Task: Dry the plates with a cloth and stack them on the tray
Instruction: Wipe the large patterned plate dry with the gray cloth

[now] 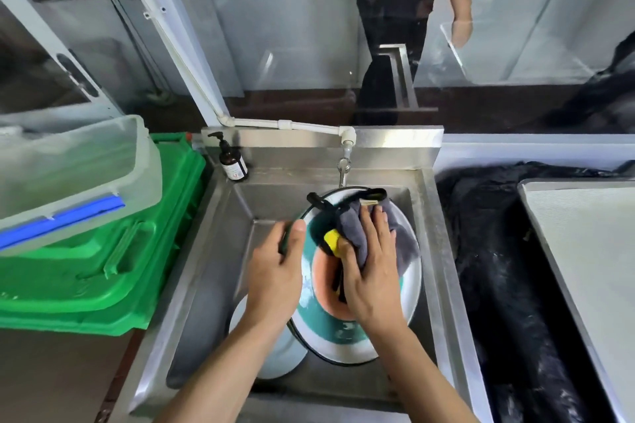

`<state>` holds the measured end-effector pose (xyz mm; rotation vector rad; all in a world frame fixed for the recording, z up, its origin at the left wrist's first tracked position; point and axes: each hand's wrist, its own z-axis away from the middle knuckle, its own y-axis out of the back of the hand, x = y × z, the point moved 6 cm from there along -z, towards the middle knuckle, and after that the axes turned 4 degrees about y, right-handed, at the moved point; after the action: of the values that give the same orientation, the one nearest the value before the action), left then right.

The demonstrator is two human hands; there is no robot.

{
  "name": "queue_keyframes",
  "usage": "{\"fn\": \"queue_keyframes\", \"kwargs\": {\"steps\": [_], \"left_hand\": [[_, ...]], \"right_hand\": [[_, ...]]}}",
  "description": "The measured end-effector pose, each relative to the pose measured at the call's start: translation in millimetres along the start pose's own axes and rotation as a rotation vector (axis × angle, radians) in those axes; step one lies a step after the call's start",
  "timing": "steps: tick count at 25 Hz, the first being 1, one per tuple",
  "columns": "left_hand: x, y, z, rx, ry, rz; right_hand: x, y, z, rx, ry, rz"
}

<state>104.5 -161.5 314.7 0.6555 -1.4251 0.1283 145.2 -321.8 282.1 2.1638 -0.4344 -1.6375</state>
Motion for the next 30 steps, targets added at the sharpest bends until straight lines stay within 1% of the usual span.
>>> {"fn": "queue_keyframes", "kwargs": {"steps": [2,4,5,6,7,8,10,11,12,13,15,17,18,20,22,24,26,28,30], "left_hand": [[6.8,5.7,-2.2,0.028,0.004,0.020],[12.1,11.8,-5.6,0.060,0.032,0.100],[14.6,13.9,-6.3,0.052,0.044,0.151],[18.0,15.7,-7.3,0.038,0.047,0.179],[21.8,17.7,-8.1,0.019,0.032,0.182],[24.8,18.4,-8.4,-0.007,0.014,0.171],[32.0,19.1,-10.0,-0.040,-0.019,0.149],[34.3,19.8,-11.2,-0.036,-0.036,0.140],[36.4,22.6,-13.1,-0.027,-0.046,0.139],[36.4,24.9,-15.4,-0.014,-0.036,0.155],[33.3,30.9,-20.9,0.020,0.045,0.242],[28.8,38.3,-27.3,0.037,0.126,0.353],[28.4,41.8,-30.5,0.045,0.125,0.362],[33.0,52.9,-36.8,0.087,0.041,0.224],[39.9,64.2,-41.2,0.134,-0.057,0.093],[46.5,67.6,-44.9,0.085,-0.124,0.058],[49.1,68.7,-48.4,0.050,-0.140,0.068],[49.5,70.5,-51.8,0.051,-0.157,0.043],[50.4,74.0,-54.5,0.061,-0.175,-0.007]], "right_hand": [[-19.9,-5.7,-1.5,-0.055,0.160,-0.008],[-39.0,-7.7,2.3,-0.130,0.347,0.013],[-44.0,-6.3,3.8,-0.162,0.435,0.064],[-46.1,-3.1,3.1,-0.161,0.494,0.139],[-47.4,1.6,0.2,-0.122,0.500,0.215],[-47.6,6.3,-3.8,-0.063,0.447,0.263],[-51.3,7.8,-8.6,0.010,0.281,0.243],[-57.0,2.9,-7.9,0.001,0.239,0.184],[-65.6,-4.8,-5.9,-0.026,0.253,0.106],[-73.7,-11.6,-2.6,-0.060,0.301,0.028],[-85.9,-19.8,4.3,-0.121,0.413,-0.081],[-93.5,-23.8,12.3,-0.176,0.476,-0.115],[-96.2,-24.8,16.4,-0.205,0.482,-0.125],[-102.1,-25.6,24.8,-0.274,0.487,-0.147],[-104.9,-26.9,37.4,-0.336,0.507,-0.139],[-99.6,-27.3,51.0,-0.372,0.482,-0.127],[-85.8,-26.6,60.4,-0.377,0.410,-0.096],[-73.0,-27.4,67.0,-0.376,0.332,-0.039],[-66.2,-27.7,70.2,-0.332,0.341,0.063]]}}
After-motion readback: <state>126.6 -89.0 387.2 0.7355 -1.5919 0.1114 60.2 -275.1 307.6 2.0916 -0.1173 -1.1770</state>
